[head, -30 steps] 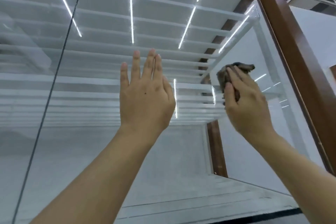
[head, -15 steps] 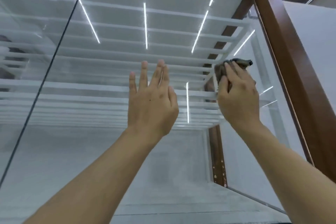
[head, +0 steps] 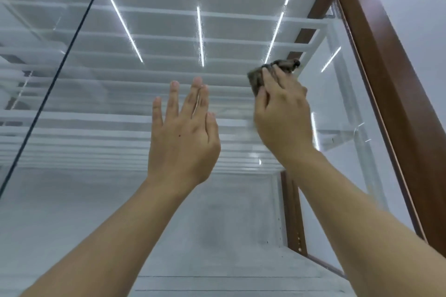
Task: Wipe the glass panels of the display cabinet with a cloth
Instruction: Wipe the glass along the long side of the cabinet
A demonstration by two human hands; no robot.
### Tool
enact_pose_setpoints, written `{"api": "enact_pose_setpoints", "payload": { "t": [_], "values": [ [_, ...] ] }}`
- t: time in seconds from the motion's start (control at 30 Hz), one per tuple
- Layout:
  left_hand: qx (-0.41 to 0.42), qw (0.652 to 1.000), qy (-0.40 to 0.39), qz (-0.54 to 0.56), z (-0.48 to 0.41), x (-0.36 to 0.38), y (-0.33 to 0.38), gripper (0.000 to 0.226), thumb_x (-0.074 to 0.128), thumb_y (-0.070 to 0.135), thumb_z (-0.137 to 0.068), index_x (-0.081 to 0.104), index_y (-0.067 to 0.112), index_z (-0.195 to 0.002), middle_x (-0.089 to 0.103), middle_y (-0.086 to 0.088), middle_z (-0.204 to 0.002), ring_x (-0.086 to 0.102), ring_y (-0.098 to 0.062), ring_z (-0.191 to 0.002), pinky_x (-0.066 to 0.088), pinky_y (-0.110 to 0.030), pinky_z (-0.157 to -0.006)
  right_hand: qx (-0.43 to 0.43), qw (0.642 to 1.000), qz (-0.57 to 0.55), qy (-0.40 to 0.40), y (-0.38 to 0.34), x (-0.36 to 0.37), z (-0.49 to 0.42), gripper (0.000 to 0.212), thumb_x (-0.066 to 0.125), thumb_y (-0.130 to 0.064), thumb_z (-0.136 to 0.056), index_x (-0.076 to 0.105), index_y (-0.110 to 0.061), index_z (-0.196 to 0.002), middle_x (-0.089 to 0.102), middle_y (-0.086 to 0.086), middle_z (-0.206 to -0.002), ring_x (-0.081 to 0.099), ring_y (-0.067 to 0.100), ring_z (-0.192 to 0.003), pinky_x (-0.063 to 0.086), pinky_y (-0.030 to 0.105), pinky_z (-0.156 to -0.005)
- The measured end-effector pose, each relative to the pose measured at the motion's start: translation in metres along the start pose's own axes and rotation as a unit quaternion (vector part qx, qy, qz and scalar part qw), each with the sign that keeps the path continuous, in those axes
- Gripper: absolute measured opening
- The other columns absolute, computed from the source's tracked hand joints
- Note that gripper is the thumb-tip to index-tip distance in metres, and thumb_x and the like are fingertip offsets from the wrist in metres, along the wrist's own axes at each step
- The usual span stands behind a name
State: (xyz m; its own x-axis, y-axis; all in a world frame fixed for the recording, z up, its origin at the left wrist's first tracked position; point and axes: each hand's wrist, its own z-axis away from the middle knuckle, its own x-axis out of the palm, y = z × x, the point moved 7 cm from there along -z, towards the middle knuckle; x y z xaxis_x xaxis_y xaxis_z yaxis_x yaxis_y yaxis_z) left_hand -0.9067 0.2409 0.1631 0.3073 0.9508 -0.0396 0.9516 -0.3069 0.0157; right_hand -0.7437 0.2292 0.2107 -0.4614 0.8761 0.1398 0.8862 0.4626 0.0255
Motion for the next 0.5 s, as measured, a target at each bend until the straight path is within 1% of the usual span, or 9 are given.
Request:
{"api": "enact_pose_setpoints", "payload": {
  "t": [0.07,0.13,0.2,0.27,0.3,0.33,0.37,0.43,0.5],
  "values": [
    [-0.003,1.0,0.005,-0.002,0.0,0.0,-0.001,0.064,0.001,0.043,-0.099,-0.002,0.027,-0.161,-0.013,0.017,-0.166,-0.018,-0.014,-0.154,-0.013,-0.041,-0.125,-0.077,0.996,-0.002,-0.035,-0.016,0.005,0.037,0.046,0.038,-0.021,-0.104,0.046,-0.01,-0.148,0.042,0.008,-0.156,0.031,0.024,-0.148,0.025,0.041,-0.123],
    [-0.002,1.0,0.005,-0.006,0.001,0.0,-0.001,0.064,0.001,0.043,-0.099,-0.002,0.027,-0.161,-0.013,0.017,-0.166,-0.019,-0.014,-0.154,-0.013,-0.041,-0.125,-0.087,0.995,-0.001,-0.046,0.0,-0.01,0.072,0.048,0.037,-0.024,-0.104,0.047,-0.01,-0.148,0.044,0.007,-0.155,0.033,0.024,-0.147,0.028,0.041,-0.121],
    [0.0,1.0,0.004,-0.006,0.001,0.001,0.0,0.064,0.0,0.043,-0.099,-0.003,0.026,-0.161,-0.013,0.017,-0.166,-0.019,-0.015,-0.154,-0.012,-0.042,-0.125,-0.031,0.999,0.009,-0.026,0.037,-0.026,0.063,0.047,0.035,-0.025,-0.105,0.044,-0.01,-0.149,0.043,0.009,-0.156,0.031,0.025,-0.148,0.025,0.041,-0.122],
    [-0.003,1.0,0.001,-0.007,0.001,0.001,-0.001,0.064,-0.001,0.043,-0.099,-0.004,0.027,-0.16,-0.014,0.018,-0.166,-0.019,-0.014,-0.154,-0.012,-0.042,-0.126,0.049,0.998,0.024,0.021,0.063,-0.029,0.024,0.045,0.036,-0.022,-0.107,0.044,-0.009,-0.149,0.04,0.011,-0.157,0.029,0.026,-0.148,0.02,0.04,-0.123],
    [-0.004,1.0,0.002,-0.005,0.001,0.001,-0.001,0.064,-0.001,0.043,-0.098,-0.003,0.027,-0.16,-0.014,0.018,-0.166,-0.019,-0.014,-0.154,-0.012,-0.042,-0.126,0.07,0.997,0.026,0.035,0.061,-0.027,0.008,0.045,0.037,-0.021,-0.106,0.044,-0.008,-0.149,0.04,0.011,-0.157,0.029,0.027,-0.148,0.02,0.042,-0.124],
    [-0.005,1.0,0.002,-0.004,0.001,0.001,-0.001,0.064,0.0,0.044,-0.098,-0.003,0.028,-0.16,-0.013,0.019,-0.166,-0.019,-0.013,-0.154,-0.012,-0.042,-0.126,0.066,0.997,0.025,0.036,0.05,-0.022,0.0,0.046,0.037,-0.02,-0.106,0.045,-0.008,-0.149,0.04,0.011,-0.157,0.029,0.027,-0.148,0.02,0.043,-0.124],
    [-0.004,1.0,0.004,-0.004,0.001,0.0,-0.001,0.064,0.0,0.044,-0.098,-0.002,0.028,-0.161,-0.013,0.018,-0.166,-0.018,-0.013,-0.154,-0.011,-0.042,-0.126,0.039,0.999,0.016,0.021,0.034,-0.016,0.001,0.046,0.038,-0.021,-0.105,0.045,-0.009,-0.149,0.04,0.01,-0.157,0.029,0.027,-0.148,0.022,0.043,-0.124],
    [-0.004,1.0,0.009,-0.006,0.001,0.0,-0.001,0.064,0.001,0.044,-0.099,-0.001,0.027,-0.161,-0.011,0.017,-0.166,-0.016,-0.014,-0.155,-0.01,-0.041,-0.126,-0.051,0.998,0.002,-0.028,0.009,-0.007,0.034,0.047,0.038,-0.022,-0.104,0.046,-0.01,-0.149,0.042,0.008,-0.156,0.031,0.025,-0.148,0.025,0.04,-0.123],
    [-0.005,1.0,0.005,-0.01,0.001,0.0,-0.001,0.064,0.002,0.044,-0.099,0.001,0.027,-0.161,-0.009,0.016,-0.167,-0.015,-0.015,-0.155,-0.01,-0.042,-0.126,-0.09,0.994,-0.004,-0.054,0.015,-0.018,0.077,0.048,0.039,-0.023,-0.102,0.047,-0.011,-0.148,0.045,0.006,-0.154,0.034,0.024,-0.146,0.029,0.039,-0.121]
  ]
}}
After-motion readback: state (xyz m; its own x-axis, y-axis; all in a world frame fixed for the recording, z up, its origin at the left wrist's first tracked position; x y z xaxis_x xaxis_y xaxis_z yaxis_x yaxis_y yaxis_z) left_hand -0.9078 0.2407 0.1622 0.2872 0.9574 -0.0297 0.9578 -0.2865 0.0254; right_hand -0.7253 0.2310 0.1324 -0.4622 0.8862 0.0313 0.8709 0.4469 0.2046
